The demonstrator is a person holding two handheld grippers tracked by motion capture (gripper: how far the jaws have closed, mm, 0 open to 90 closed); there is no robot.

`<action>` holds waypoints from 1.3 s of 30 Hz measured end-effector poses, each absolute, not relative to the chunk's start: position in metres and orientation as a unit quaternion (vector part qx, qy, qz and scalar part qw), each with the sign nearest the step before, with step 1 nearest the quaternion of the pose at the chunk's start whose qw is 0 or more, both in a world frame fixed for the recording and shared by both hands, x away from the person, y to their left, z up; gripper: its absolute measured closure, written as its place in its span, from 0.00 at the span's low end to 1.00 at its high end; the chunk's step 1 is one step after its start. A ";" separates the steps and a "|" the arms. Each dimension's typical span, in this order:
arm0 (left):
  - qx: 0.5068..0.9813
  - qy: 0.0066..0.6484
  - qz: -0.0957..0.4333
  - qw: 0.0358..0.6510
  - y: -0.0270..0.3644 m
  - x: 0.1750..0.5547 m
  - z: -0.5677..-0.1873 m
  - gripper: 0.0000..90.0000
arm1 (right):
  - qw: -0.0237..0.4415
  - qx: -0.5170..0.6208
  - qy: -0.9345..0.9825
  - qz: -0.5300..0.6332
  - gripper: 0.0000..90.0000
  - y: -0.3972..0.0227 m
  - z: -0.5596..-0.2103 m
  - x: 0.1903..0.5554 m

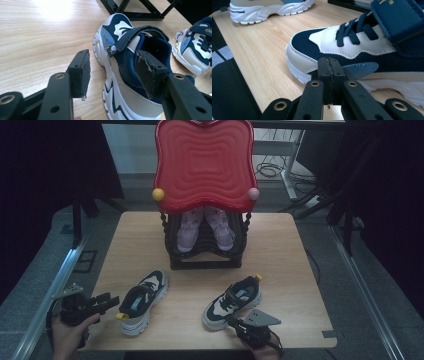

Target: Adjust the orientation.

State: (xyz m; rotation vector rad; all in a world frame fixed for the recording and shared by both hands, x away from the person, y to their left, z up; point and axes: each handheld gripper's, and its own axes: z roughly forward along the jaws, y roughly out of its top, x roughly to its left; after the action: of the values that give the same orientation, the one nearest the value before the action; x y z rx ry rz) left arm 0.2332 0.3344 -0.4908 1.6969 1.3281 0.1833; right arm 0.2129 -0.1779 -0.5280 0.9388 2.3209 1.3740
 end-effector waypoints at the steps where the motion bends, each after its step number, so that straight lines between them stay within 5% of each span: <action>1: 0.693 0.542 0.074 0.470 0.334 0.233 -0.491 0.51 | 0.143 0.324 0.805 0.476 1.00 -0.176 -0.528 0.213; 39: 0.695 0.542 0.073 0.466 0.333 0.233 -0.493 0.50 | 0.150 0.347 0.796 0.473 1.00 -0.123 -0.529 0.247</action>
State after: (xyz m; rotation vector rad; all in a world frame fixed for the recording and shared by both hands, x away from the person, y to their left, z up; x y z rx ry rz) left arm 0.2333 0.3333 -0.4926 1.7076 1.3317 0.1804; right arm 0.2467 -0.1228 -0.5293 0.9966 2.2859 1.3603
